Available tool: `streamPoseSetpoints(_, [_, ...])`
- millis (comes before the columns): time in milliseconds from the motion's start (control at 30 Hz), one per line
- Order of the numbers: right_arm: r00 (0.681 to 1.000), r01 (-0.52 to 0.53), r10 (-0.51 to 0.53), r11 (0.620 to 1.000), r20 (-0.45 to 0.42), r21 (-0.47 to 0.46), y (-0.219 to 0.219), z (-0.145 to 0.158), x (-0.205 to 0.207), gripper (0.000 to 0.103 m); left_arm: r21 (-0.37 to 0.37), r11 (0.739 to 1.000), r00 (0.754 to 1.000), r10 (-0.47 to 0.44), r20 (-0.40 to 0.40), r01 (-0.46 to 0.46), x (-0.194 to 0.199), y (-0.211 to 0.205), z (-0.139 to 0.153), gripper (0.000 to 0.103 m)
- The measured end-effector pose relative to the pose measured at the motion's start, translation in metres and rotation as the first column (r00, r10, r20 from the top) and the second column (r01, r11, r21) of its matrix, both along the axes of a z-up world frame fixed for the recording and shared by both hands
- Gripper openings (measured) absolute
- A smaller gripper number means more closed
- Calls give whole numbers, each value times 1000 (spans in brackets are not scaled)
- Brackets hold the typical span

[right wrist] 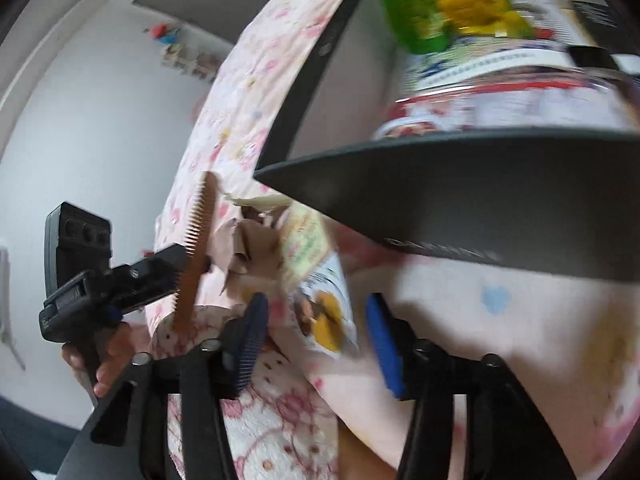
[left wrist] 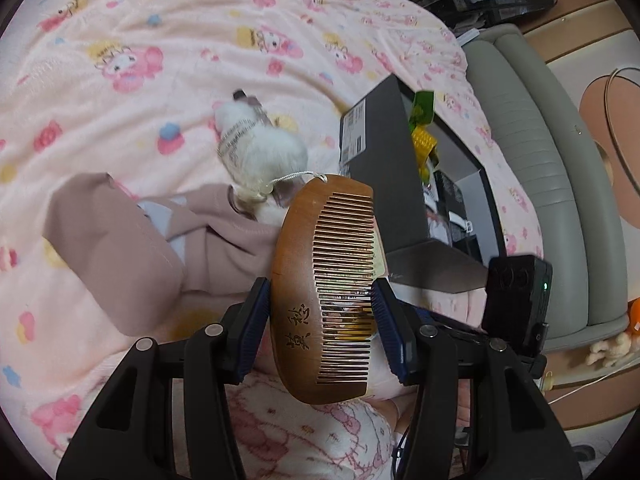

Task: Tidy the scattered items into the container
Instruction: 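Lower the comb into the box with the left gripper while the right gripper drops the card in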

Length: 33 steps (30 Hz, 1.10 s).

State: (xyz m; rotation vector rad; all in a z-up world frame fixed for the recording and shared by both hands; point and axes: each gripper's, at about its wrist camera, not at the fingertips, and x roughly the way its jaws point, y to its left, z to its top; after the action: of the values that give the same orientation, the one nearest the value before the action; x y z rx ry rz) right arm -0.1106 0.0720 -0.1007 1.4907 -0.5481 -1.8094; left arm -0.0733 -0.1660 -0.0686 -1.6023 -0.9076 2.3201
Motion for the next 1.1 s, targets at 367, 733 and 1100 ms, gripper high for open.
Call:
streamPoseSetpoints(367, [991, -17, 17, 1000, -132, -2, -5, 41, 11, 0, -32, 998, 997, -50, -56, 48, -3, 21, 37, 53])
streamPoseSetpoints(733, [928, 204, -175, 977, -328, 58, 116, 119, -58, 0, -6, 983, 977, -183, -110, 184, -81, 109, 72, 53])
streamPoseSetpoints(1100, [938, 285, -241, 946, -250, 156, 157, 68, -130, 1, -151, 941, 953, -294, 77, 302, -186, 207, 17, 53])
